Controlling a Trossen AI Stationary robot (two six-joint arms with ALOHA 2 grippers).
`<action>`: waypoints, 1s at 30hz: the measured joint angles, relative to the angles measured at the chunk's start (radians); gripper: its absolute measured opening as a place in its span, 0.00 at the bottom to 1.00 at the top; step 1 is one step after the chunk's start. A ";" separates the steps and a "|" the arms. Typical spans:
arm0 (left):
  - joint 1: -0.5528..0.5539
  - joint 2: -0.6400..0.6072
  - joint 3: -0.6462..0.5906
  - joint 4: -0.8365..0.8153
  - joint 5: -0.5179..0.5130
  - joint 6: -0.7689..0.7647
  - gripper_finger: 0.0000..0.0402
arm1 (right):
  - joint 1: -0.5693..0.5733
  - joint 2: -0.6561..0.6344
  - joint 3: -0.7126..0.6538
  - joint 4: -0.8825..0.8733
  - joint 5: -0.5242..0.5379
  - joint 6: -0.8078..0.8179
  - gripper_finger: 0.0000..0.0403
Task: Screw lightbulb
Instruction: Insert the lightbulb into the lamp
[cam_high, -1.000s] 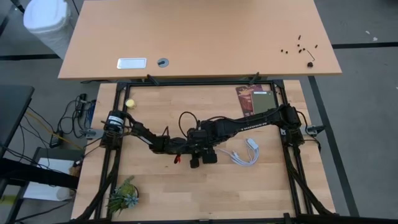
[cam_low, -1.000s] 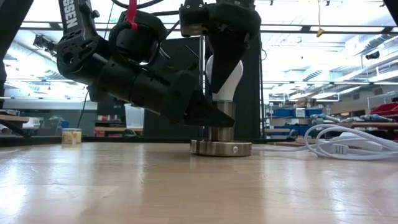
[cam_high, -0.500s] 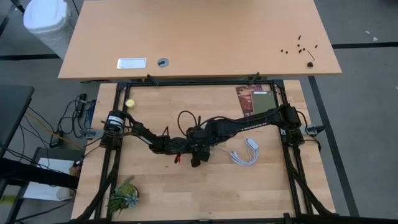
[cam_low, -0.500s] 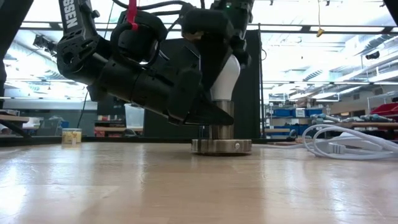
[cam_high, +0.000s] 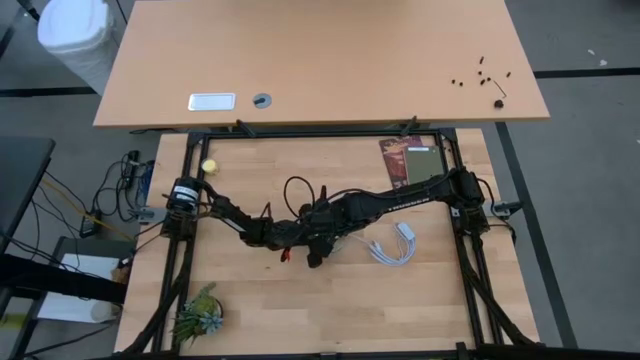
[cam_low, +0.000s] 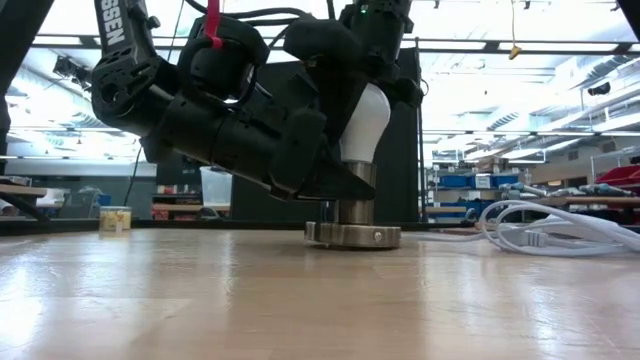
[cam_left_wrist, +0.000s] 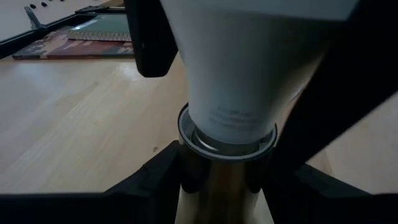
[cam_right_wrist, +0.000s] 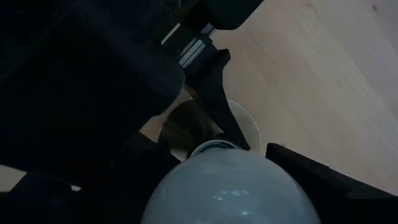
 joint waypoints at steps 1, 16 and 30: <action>0.000 0.000 0.000 0.001 -0.001 0.000 0.48 | -0.001 0.000 0.000 0.004 0.000 -0.008 0.69; 0.000 -0.006 0.003 0.013 0.002 0.003 0.48 | -0.022 0.000 0.077 -0.055 -0.046 -0.120 0.86; 0.002 -0.004 0.003 0.001 0.007 0.005 0.48 | -0.030 -0.001 0.106 -0.083 -0.054 -0.208 0.86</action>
